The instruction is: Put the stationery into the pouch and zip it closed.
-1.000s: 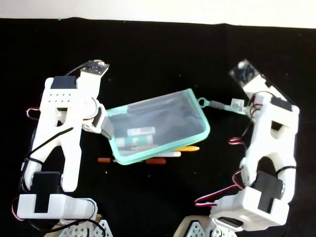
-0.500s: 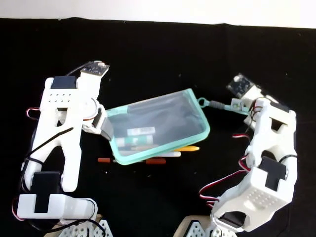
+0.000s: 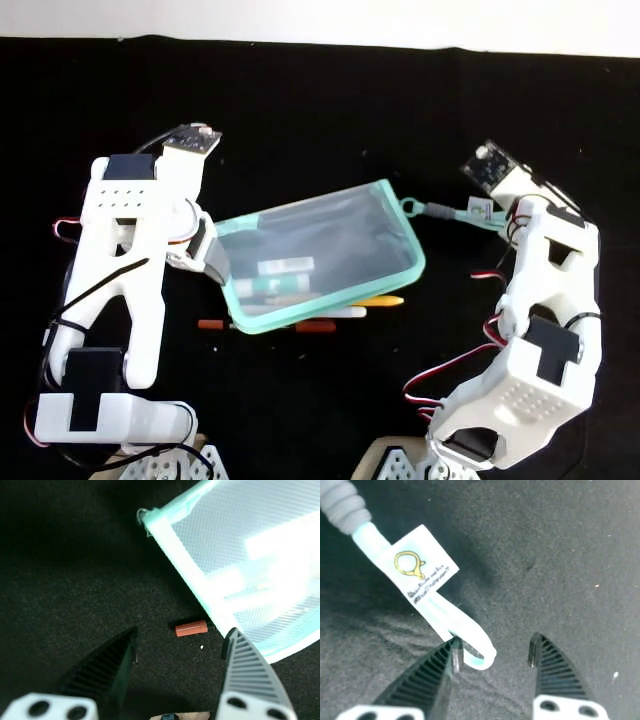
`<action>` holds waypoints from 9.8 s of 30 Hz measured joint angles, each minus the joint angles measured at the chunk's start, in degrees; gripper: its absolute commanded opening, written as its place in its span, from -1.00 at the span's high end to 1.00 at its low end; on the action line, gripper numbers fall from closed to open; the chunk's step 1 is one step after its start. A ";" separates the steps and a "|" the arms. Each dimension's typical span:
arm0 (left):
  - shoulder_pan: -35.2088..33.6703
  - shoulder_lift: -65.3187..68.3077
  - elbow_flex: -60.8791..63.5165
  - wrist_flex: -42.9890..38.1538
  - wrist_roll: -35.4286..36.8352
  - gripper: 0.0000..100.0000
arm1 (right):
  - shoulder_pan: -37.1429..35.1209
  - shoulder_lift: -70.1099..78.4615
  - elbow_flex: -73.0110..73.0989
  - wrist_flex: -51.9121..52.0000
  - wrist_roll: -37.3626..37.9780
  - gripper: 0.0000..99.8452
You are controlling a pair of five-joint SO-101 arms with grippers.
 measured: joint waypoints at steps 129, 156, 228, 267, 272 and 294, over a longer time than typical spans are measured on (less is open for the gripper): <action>-2.20 -19.60 -9.32 -2.29 4.31 0.43 | -44.04 -20.48 -83.25 42.55 -52.57 0.98; -3.34 -20.04 -17.58 8.00 4.31 0.43 | -48.18 -20.22 -80.70 42.55 -53.98 0.98; 4.66 -11.34 -44.48 6.07 -4.40 0.49 | -47.82 -14.51 -80.53 45.63 -65.49 0.98; 5.71 -2.37 -53.80 12.66 -12.66 0.50 | -46.42 -10.64 -80.53 45.63 -65.49 0.98; 5.10 -2.37 -53.10 12.75 -13.36 0.50 | -46.42 -10.64 -80.53 45.80 -65.49 0.98; 5.01 -11.60 -47.65 13.45 -13.98 0.50 | -43.69 -10.64 -80.53 45.89 -65.49 0.98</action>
